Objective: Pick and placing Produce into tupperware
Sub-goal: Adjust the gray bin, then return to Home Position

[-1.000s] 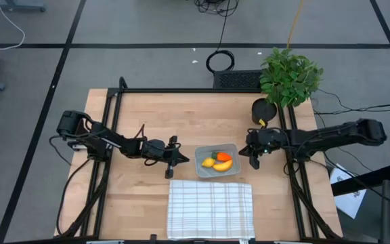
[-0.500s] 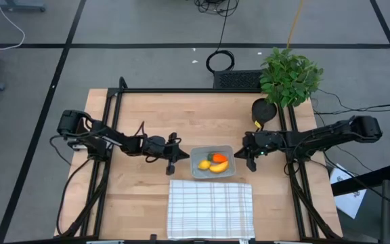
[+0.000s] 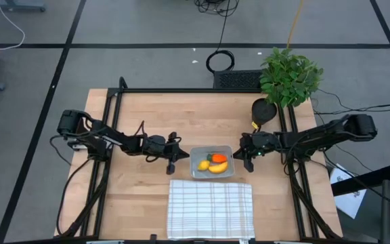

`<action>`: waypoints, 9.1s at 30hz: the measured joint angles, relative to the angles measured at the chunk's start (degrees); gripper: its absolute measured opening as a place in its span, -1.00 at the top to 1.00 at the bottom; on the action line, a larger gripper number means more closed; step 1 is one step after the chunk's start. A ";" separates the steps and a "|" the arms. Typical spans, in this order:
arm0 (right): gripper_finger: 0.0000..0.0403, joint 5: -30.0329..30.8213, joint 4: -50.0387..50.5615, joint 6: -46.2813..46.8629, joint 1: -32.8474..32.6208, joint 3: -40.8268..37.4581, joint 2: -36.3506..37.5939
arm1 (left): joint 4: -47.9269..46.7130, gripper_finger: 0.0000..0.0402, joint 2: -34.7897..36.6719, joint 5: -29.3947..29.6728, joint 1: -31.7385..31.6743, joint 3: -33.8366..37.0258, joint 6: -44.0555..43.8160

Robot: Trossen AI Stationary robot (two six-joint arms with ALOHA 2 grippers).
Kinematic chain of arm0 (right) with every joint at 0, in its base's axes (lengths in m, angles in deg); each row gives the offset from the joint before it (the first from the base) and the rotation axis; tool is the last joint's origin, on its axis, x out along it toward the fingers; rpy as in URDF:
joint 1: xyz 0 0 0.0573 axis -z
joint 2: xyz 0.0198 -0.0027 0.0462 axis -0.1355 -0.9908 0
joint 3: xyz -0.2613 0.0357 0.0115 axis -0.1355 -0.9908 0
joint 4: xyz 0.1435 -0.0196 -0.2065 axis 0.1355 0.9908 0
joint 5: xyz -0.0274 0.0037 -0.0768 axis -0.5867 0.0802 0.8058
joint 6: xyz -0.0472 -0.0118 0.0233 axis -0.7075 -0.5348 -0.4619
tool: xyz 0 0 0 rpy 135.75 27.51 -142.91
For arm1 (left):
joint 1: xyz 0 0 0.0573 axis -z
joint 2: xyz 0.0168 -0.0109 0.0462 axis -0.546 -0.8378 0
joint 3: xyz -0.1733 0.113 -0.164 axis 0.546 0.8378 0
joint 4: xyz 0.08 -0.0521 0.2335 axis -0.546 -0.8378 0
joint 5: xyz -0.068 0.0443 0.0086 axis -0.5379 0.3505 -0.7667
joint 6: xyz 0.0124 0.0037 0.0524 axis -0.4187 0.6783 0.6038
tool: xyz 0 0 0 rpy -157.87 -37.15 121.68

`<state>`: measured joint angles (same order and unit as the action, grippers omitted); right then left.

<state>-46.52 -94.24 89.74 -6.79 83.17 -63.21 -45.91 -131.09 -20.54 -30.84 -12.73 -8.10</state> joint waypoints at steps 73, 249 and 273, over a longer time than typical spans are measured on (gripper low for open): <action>1.00 3.94 16.12 2.35 -1.62 0.04 11.14 | -11.85 0.87 0.67 8.17 1.28 -3.83 1.55; 1.00 -2.91 7.75 -16.68 4.15 -13.94 56.56 | -24.07 0.87 77.71 -6.26 -1.05 27.76 18.01; 1.00 -2.87 7.31 -15.44 4.15 -13.94 56.56 | -24.02 0.87 77.70 -6.24 -1.06 27.71 17.87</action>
<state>-49.39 -86.93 74.29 -2.64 69.23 -6.64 -69.93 -53.38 -26.78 -31.90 14.98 9.78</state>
